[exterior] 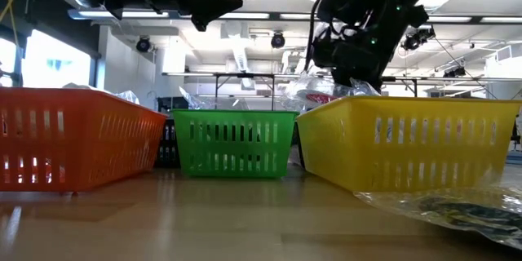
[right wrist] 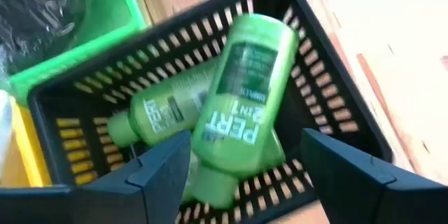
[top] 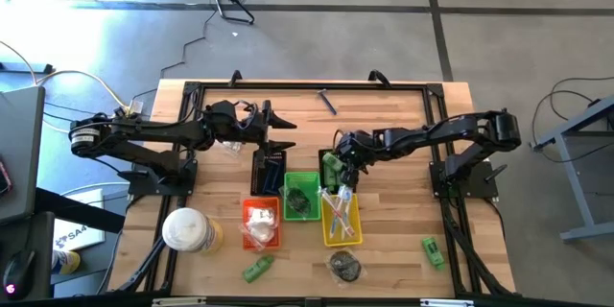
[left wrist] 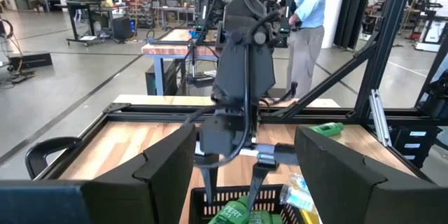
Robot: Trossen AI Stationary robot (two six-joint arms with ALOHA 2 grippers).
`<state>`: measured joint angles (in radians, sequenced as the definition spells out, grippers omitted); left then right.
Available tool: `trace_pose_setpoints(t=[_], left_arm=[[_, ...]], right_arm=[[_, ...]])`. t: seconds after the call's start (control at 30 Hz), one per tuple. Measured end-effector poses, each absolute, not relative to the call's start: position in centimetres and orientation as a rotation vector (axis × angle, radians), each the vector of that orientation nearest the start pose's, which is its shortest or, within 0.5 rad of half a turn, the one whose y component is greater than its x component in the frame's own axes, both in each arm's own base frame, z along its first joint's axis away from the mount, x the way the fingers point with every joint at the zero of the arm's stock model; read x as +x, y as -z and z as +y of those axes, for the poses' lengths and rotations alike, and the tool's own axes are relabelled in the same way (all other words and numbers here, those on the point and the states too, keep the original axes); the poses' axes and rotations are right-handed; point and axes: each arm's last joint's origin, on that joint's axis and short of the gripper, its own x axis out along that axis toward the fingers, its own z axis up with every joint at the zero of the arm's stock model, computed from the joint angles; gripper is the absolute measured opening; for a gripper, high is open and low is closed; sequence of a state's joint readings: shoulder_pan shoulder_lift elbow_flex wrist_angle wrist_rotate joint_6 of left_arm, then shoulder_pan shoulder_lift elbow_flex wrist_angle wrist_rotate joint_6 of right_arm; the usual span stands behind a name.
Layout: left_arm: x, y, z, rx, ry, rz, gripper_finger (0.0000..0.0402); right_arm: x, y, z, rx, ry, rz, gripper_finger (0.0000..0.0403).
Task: Pick & Place Travel size toiletries
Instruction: Put the blue razor into the left black bin
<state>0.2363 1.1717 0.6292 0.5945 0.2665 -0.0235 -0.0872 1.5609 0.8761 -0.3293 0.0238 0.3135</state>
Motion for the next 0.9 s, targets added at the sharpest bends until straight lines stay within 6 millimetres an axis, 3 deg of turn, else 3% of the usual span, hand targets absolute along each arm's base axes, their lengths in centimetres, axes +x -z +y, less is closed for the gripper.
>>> trace_pose_setpoints(t=[0.2,0.43,0.9], left_arm=[[24.8,-27.7,5.2,-0.010,0.031,-0.050,0.0239],[24.9,-27.5,5.2,-0.014,0.031,-0.036,0.0239],[24.9,-26.8,5.4,-0.038,-0.056,0.031,0.0239]], right_arm=[[28.7,-20.1,-2.6,0.316,0.247,0.903,0.0235],[27.6,-23.2,-2.4,0.316,0.228,0.771,0.0172],[28.2,-23.2,-2.3,0.233,0.202,0.736,0.0022]])
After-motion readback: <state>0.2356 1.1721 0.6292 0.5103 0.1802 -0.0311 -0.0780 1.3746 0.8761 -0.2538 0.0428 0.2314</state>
